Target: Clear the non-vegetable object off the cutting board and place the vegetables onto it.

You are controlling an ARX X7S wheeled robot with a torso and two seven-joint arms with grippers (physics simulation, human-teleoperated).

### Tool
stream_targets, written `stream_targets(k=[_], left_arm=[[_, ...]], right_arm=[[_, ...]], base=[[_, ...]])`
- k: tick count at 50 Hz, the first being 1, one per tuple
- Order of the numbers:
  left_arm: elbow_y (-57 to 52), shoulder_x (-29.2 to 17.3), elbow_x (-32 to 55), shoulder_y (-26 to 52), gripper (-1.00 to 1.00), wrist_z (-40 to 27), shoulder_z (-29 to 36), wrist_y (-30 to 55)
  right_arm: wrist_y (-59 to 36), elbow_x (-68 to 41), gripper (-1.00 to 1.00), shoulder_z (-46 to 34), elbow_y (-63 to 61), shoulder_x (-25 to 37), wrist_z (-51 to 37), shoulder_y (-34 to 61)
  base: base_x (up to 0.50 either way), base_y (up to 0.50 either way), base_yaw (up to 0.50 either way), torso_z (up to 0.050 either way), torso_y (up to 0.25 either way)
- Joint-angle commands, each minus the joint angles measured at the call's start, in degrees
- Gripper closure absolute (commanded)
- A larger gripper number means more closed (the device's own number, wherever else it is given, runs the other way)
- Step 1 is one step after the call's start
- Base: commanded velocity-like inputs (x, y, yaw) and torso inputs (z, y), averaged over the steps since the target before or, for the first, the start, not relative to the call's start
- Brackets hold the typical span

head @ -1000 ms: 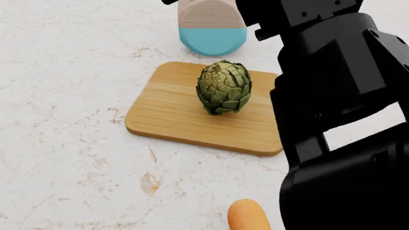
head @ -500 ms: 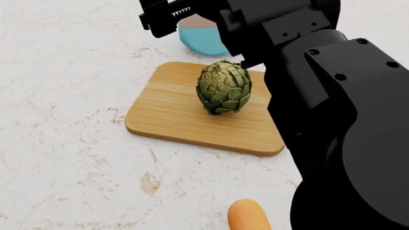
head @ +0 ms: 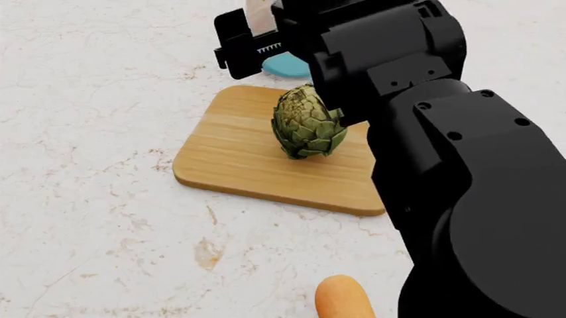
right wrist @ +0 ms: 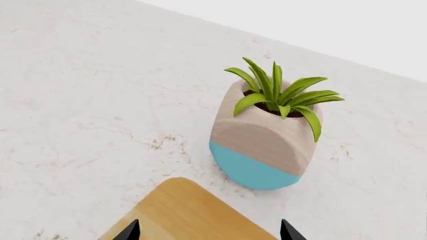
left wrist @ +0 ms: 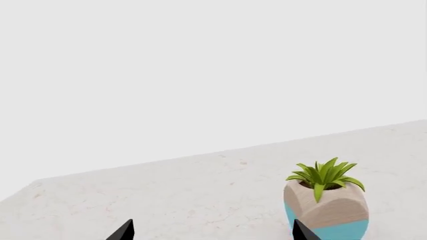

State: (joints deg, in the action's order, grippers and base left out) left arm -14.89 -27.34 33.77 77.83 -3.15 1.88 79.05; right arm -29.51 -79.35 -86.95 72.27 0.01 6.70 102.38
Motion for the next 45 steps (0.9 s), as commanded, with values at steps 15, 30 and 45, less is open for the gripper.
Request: stream_targets(k=[15, 30, 45], left_arm=[[1.57, -0.07, -0.11, -0.22, -1.00, 0.18, 1.63, -1.84], [0.92, 0.53, 0.67, 0.22, -1.00, -0.39, 1.29, -1.14], [-0.17, 0.85, 1.94, 0.28, -1.00, -0.91, 0.05, -0.32]], right_arm=[[0.46, -0.16, -1.00, 0.18, 1.01, -0.01, -0.36, -1.13], [0.46, -0.16, -1.00, 0.18, 1.01, -0.01, -0.36, -1.13], [-12.30, 68.04, -1.00, 61.78, 2.72, 0.04, 4.74, -5.88]], base=[[0.00, 0.00, 0.00, 0.000, 0.000], [0.00, 0.00, 0.00, 0.000, 0.000], [0.00, 0.00, 0.00, 0.000, 0.000]])
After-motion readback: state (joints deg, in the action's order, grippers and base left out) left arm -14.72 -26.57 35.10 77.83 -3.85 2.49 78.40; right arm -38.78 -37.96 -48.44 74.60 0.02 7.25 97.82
